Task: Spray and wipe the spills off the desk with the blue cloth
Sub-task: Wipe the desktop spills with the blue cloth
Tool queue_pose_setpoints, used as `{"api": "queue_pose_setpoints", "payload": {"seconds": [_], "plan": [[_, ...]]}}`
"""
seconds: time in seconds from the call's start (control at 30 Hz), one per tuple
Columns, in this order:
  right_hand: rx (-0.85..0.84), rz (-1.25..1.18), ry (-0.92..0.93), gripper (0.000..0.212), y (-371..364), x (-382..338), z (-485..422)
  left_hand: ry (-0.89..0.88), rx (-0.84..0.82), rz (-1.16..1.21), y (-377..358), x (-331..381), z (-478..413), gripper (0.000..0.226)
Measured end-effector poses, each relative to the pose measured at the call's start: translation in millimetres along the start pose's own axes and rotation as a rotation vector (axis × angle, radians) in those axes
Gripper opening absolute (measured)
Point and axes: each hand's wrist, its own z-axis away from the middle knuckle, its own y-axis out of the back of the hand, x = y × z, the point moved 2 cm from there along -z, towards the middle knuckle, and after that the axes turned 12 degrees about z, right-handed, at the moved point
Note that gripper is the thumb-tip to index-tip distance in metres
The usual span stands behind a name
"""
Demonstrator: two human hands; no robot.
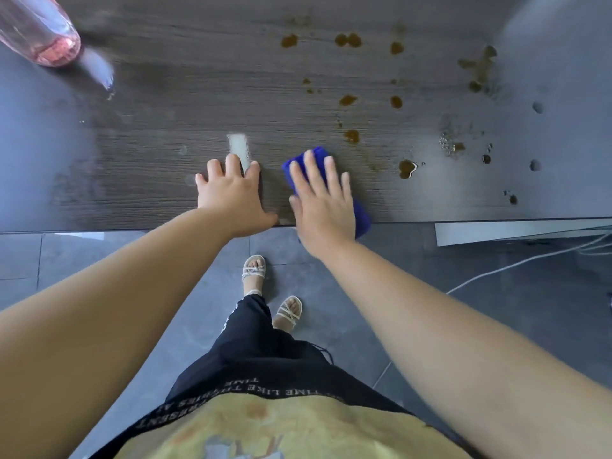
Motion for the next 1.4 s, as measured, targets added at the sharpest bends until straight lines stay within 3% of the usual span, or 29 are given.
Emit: {"api": "queue_pose_setpoints", "payload": {"seconds": [0.07, 0.13, 0.2, 0.3, 0.37, 0.5, 0.57, 0.67, 0.77, 0.83, 0.9, 0.97, 1.03, 1.1, 1.17, 1.2, 1.33, 1.4], "plan": [[0.005, 0.063, 0.282, 0.055, -4, 18, 13, 0.007, -0.008, 0.01, 2, 0, 0, 0.093], [0.005, 0.12, 0.367, 0.052, -6, 50, 13, 0.019, -0.005, 0.01, 2, 2, 0, 0.092], [-0.003, 0.133, 0.223, 0.051, -5, 74, -1, 0.036, -0.01, 0.0, -1, 4, 1, 0.091], [-0.056, -0.009, -0.21, 0.053, 1, 59, -34, 0.071, 0.01, 0.046, 2, 6, -1, 0.082], [-0.055, -0.066, -0.298, 0.055, 8, 31, -42, 0.062, 0.031, 0.067, 5, 6, -6, 0.08], [0.009, 0.059, 0.219, 0.053, 2, 27, -19, -0.057, 0.051, 0.012, 18, 6, -29, 0.099], [0.009, 0.127, 0.31, 0.054, -2, 55, -15, -0.082, 0.007, -0.013, 26, 5, -42, 0.11], [-0.042, 0.047, 0.015, 0.054, 1, 77, -36, -0.093, -0.061, -0.032, 32, 4, -52, 0.119], [-0.047, -0.039, -0.308, 0.056, 8, 46, -60, -0.079, -0.076, -0.034, 33, 3, -54, 0.122], [-0.019, -0.047, -0.201, 0.058, 11, 19, -59, -0.067, -0.078, -0.041, 33, 5, -54, 0.123], [0.031, 0.018, 0.116, 0.055, 8, 12, -44, -0.063, -0.081, -0.052, 33, 7, -55, 0.123], [0.034, 0.089, 0.307, 0.053, 4, 37, -38, -0.065, -0.089, -0.067, 34, 8, -55, 0.123], [0.025, 0.099, 0.211, 0.052, 3, 64, -49, -0.068, -0.094, -0.076, 33, 7, -54, 0.123], [-0.038, 0.031, -0.063, 0.052, 8, 72, -71, -0.068, -0.095, -0.084, 34, 7, -55, 0.124], [-0.07, -0.033, -0.298, 0.054, 13, 52, -88, -0.069, -0.102, -0.094, 34, 8, -56, 0.124], [-0.07, -0.041, -0.332, 0.056, 18, 37, -90, -0.069, -0.102, -0.096, 34, 8, -57, 0.125], [-0.058, -0.007, 0.037, 0.055, 13, 17, -62, -0.079, -0.1, -0.091, 33, 6, -57, 0.124], [-0.024, -0.004, 0.108, 0.053, 12, 38, -54, -0.088, -0.103, -0.089, 33, 4, -57, 0.123]]}}
